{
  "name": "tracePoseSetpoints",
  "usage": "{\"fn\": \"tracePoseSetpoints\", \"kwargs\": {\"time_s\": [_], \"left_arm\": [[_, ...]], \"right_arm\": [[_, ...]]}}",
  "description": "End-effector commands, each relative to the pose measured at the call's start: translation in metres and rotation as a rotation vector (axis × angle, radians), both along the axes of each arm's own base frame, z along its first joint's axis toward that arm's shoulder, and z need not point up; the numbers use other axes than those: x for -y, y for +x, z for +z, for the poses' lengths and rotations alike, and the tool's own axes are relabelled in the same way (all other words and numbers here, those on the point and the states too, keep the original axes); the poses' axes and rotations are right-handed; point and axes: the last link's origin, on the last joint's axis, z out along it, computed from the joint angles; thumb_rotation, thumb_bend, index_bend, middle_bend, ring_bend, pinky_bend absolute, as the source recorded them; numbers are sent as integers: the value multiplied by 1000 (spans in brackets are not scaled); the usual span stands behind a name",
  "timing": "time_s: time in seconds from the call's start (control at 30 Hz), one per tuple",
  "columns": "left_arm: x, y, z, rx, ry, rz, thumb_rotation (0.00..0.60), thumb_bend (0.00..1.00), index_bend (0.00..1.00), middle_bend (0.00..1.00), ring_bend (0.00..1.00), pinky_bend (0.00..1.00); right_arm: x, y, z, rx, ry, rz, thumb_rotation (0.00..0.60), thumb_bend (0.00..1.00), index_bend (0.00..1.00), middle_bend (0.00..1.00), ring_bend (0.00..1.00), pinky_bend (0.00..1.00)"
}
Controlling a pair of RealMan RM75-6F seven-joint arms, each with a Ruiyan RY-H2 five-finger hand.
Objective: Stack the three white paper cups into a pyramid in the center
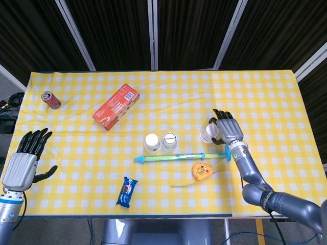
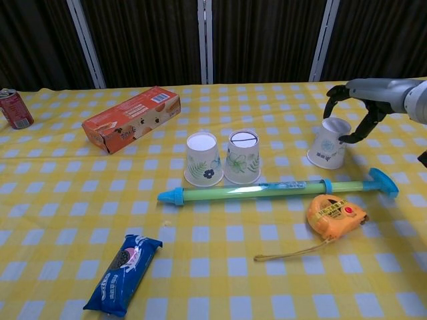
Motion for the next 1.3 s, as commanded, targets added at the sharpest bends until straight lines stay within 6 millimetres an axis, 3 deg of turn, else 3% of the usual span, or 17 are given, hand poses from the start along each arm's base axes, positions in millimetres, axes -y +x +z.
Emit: {"fn": "tracePoseSetpoints", "kwargs": {"time_s": [0.03, 0.17, 0.4, 0.5, 0.77, 0.93, 1.03, 1.1, 1.3], "left_arm": [[-1, 0, 0, 2, -1, 2, 600, 225, 0, 0, 0, 0], [-2, -1, 1, 5, -1, 4, 600, 224, 0, 0, 0, 0], [-2, -2, 1, 1, -4, 8, 600, 225, 0, 0, 0, 0], [-2, -1, 1, 4, 1, 4, 600, 225, 0, 0, 0, 0], [1, 1, 1, 7, -6, -1, 600, 224, 0, 0, 0, 0], [2, 1, 4, 23, -5, -1, 600, 224, 0, 0, 0, 0], [2, 0, 5, 32, -7, -2, 600, 225, 0, 0, 0, 0], [1, 1, 4, 35, -17, -5, 600, 225, 0, 0, 0, 0], [2, -1, 4, 41, -32, 0, 600, 225, 0, 0, 0, 0]], "right_arm": [[1, 1, -1, 0, -6, 5, 600, 279, 373, 33, 0, 80], [1, 3, -3, 9, -15, 13, 600, 296, 436, 68, 0, 91], [-4, 21, 7, 49, -49, 73, 600, 296, 456, 84, 0, 105], [-9, 38, 15, 84, -64, 119, 600, 295, 460, 86, 0, 108], [-34, 107, 45, 142, -107, 279, 600, 294, 468, 98, 0, 119], [-47, 136, 51, 141, -110, 323, 600, 295, 472, 99, 0, 122], [-55, 150, 48, 134, -103, 342, 600, 295, 472, 99, 0, 122], [-60, 162, 34, 132, -74, 352, 600, 295, 472, 100, 0, 122], [-64, 170, 8, 94, -49, 344, 600, 295, 477, 104, 0, 122]]}}
